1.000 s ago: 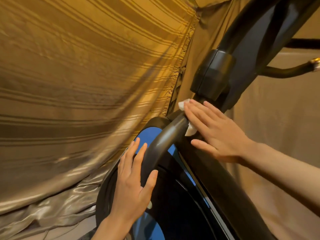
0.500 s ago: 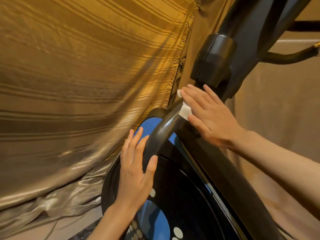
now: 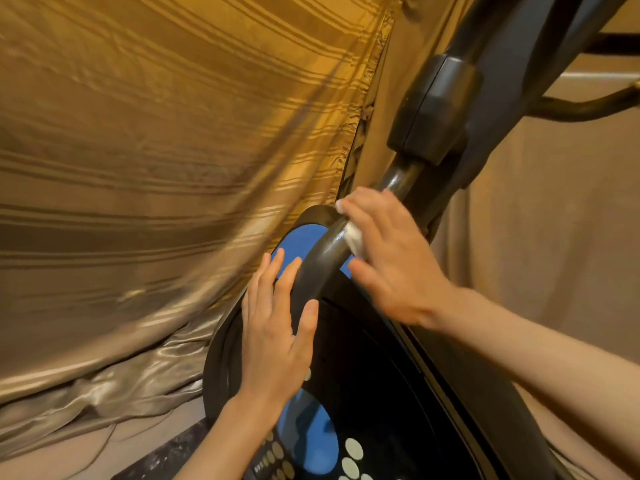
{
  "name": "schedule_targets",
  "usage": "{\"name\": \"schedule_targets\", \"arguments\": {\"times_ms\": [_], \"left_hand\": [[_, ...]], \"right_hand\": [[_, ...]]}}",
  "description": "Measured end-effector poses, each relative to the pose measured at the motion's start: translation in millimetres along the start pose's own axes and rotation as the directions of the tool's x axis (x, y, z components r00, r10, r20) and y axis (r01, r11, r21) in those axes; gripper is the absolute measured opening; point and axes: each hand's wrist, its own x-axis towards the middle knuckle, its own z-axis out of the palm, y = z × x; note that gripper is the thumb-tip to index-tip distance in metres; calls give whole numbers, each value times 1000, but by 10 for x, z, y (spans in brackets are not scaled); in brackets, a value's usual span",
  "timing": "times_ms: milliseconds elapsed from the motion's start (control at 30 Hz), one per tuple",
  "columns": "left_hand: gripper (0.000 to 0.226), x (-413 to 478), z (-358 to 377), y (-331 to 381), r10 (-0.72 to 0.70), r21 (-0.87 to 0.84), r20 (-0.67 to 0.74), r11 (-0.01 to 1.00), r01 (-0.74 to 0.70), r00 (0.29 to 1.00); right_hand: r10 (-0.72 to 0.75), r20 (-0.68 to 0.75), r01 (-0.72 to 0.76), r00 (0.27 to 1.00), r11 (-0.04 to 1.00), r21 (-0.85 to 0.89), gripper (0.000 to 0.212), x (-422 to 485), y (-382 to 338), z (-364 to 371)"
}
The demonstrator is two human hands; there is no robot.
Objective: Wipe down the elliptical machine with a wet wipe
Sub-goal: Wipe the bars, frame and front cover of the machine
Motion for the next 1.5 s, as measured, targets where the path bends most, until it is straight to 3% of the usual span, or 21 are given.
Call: {"name": "schedule_targets", "arguments": {"times_ms": [133,300,400,433,500,567,633,700,767,833,867,933,1000,1067,1133,1233,1367,1500], "left_hand": [[56,-160,-25,-100,-54,-28,8,998,54,999],[56,-374,-7,-249,-162,-79,21,983,164,986],[53,-368,43,-250,-133,-96,-8,987,132,991],[52,-374,43,-255,-115,-89,-17,990,113,993],[52,-390,26,-278,-71,-80,-13,994,70,997],[52,-403,9,-281,-56,-84,12,995,57,998],[53,-436,14,-290,-55,-90,26,994,57,998],[52,-458,28,-302,-84,-80,19,993,85,996],[52,-470,51,-300,-130,-73,8,989,130,992],[54,-487,64,-295,-145,-68,-17,987,144,989],[55,-492,63,-304,-145,-71,-20,987,143,989],[55,-508,50,-338,-147,-87,-15,986,145,989],[54,-562,38,-377,-162,-98,-1,982,161,987],[53,-621,37,-402,-170,-104,-1,980,169,985],[54,-631,51,-410,-182,-124,-3,976,180,983],[53,-620,59,-414,-167,-150,-10,975,164,986],[58,-611,-35,-348,-116,-237,-84,967,94,990],[65,-450,-136,-108,77,-125,-108,988,-90,991]], "right_hand": [[-295,142,304,945,951,-52,77,-15,-14,-18],[-73,95,88,993,983,-161,78,125,567,-229],[73,7,-73,997,997,14,84,40,179,-80],[59,3,-59,998,996,68,85,-24,-28,-18],[-199,77,198,977,980,20,86,-179,-377,107],[-462,220,494,859,861,-117,82,-229,-428,133],[-538,258,586,803,793,-169,77,-135,-257,80],[-410,167,436,897,883,-173,74,-24,-51,45],[-171,11,171,985,978,-116,76,33,77,32],[-55,-81,52,995,998,-35,80,4,-2,94],[-67,-84,65,994,998,-27,82,-45,-105,152],[-248,0,247,969,965,-85,83,-166,-329,265],[-445,158,468,881,868,-165,82,-235,-411,290],[-543,240,590,805,775,-227,78,-167,-285,229],[-528,186,559,829,794,-240,73,-67,-139,143],[-377,55,381,925,909,-169,75,-72,-180,169],[-525,174,553,833,806,-212,78,-245,-442,380],[-547,133,559,826,826,-73,71,-177,-396,340]]}}
